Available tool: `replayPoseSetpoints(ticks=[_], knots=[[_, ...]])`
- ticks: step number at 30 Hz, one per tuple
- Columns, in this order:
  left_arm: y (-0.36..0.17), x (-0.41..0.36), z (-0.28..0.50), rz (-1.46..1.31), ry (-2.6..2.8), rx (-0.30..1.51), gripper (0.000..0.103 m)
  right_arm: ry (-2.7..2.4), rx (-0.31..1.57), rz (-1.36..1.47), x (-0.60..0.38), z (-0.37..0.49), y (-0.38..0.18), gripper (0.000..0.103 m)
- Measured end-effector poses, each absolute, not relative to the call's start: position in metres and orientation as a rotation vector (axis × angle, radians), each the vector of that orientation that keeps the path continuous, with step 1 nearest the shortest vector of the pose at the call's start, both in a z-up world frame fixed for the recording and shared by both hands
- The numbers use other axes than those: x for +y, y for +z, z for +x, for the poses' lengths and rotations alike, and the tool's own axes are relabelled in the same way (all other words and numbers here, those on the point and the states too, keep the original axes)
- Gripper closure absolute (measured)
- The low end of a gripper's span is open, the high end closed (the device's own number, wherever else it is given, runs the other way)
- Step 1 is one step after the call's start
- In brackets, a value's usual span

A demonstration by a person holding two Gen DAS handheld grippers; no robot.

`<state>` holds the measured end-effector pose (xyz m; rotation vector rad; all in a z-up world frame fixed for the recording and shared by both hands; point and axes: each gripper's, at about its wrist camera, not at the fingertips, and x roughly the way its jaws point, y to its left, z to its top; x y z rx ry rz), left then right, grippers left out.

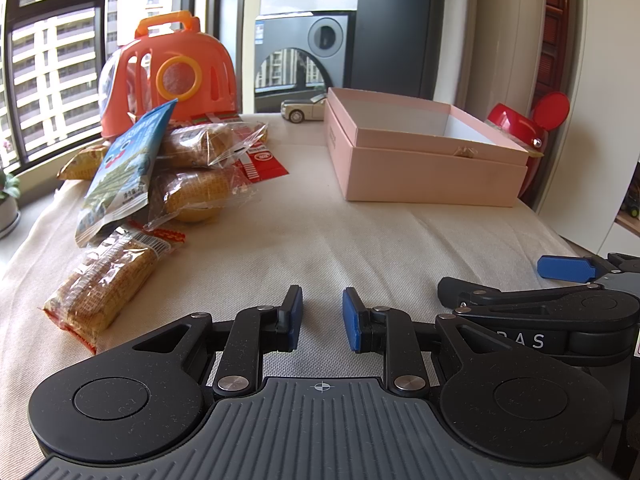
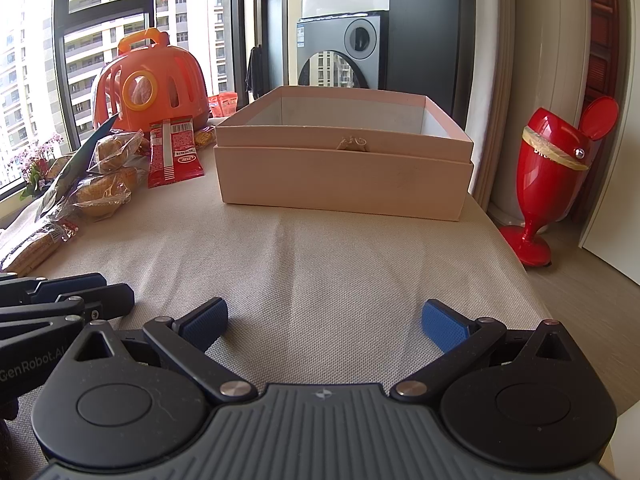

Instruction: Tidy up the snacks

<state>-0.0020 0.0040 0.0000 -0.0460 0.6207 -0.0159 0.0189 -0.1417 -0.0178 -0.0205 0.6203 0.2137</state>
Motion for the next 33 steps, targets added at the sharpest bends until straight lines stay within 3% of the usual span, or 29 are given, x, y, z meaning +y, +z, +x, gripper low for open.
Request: replayPoseSetpoints(ticks=[23,28,33], knots=[[0.001,0.004,-0.002,-0.038,-0.016,0.625,0.077,0.221,0.638,-0.028,-0.141,0.021,-0.018,0.0],[0.009,0.004,0.001,0.048,-0.072,0.692,0.077,0.24,0.7,-0.038,-0.139,0.031,-0.015,0.0],[0.028,0.05,0.007,-0.139,-0.197,0.796,0.078,0.333,0.845,-0.092,-0.141,0.049,-0.005,0.0]])
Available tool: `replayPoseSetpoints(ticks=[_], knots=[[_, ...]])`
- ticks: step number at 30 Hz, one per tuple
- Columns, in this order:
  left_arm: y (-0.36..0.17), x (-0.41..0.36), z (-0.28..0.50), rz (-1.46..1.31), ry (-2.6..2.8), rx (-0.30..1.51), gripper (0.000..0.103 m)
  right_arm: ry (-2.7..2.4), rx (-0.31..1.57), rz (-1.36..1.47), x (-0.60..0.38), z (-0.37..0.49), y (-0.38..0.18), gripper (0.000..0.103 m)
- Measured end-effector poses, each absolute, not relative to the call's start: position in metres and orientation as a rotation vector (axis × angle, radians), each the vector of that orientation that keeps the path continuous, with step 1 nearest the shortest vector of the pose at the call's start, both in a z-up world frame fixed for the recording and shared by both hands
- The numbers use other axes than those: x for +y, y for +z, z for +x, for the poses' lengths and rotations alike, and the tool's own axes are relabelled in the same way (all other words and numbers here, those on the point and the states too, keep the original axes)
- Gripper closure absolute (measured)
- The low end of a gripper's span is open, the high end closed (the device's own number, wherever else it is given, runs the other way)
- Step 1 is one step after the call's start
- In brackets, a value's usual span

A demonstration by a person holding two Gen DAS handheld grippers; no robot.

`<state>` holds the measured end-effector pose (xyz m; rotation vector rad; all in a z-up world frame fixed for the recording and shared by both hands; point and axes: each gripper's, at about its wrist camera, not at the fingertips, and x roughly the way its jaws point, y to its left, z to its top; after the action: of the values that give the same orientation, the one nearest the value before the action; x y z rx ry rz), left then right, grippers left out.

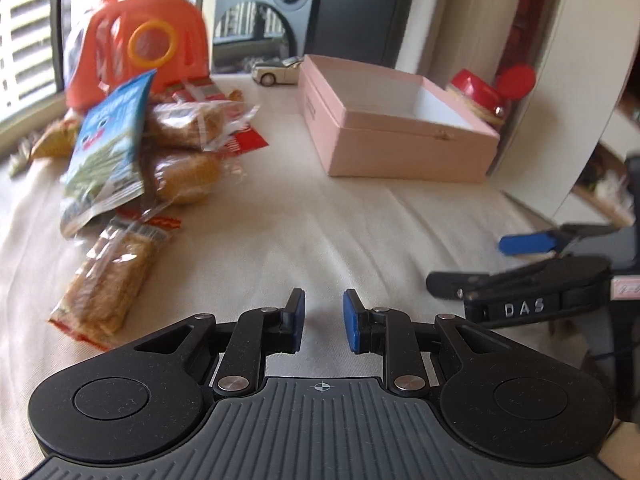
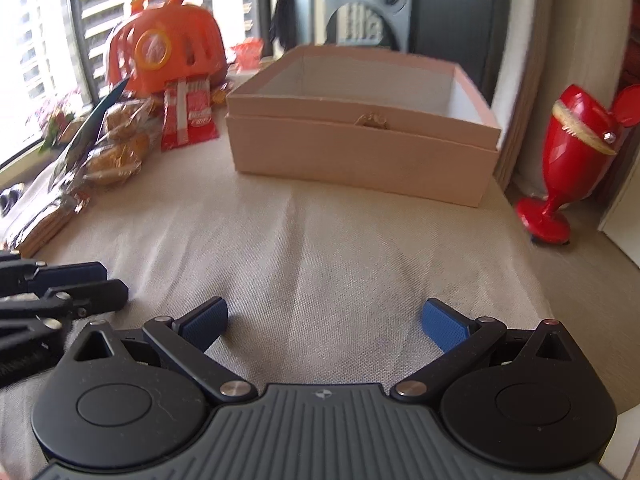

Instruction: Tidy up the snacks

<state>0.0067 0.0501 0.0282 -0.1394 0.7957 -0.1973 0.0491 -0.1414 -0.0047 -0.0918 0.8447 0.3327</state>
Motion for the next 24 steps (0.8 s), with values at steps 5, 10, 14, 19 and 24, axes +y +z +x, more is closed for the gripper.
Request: replayPoseSetpoints(ticks=[5,10,14,19,24], knots=[[0.061,0.121,-0.004,-0.294,-0.196,0.673,0.077,0.37,0.903,-0.124,-0.142,0.053,-0.002,0.0],[0.065,0.204,-0.008,-0.439,-0.015,0.61,0.076,0.358,0.906,-0.16,-0.128,0.055,0.004,0.0],[0.048,0.223,-0.006,-0.457,-0.019,0.668,0.076,0.386,0.801,-0.182,-0.092,0.05,0.021,0.0],[0.039,0.231,-0.005,-0.471,0.031,0.669,0.076,0.471,0.635,-0.181,-0.022,0.052,0.074,0.0],[0.033,0.256,-0.02,-0.42,0.192,0.662,0.076,0.598,0.621,-0.28,0.067,0.07,0.093,0.0]])
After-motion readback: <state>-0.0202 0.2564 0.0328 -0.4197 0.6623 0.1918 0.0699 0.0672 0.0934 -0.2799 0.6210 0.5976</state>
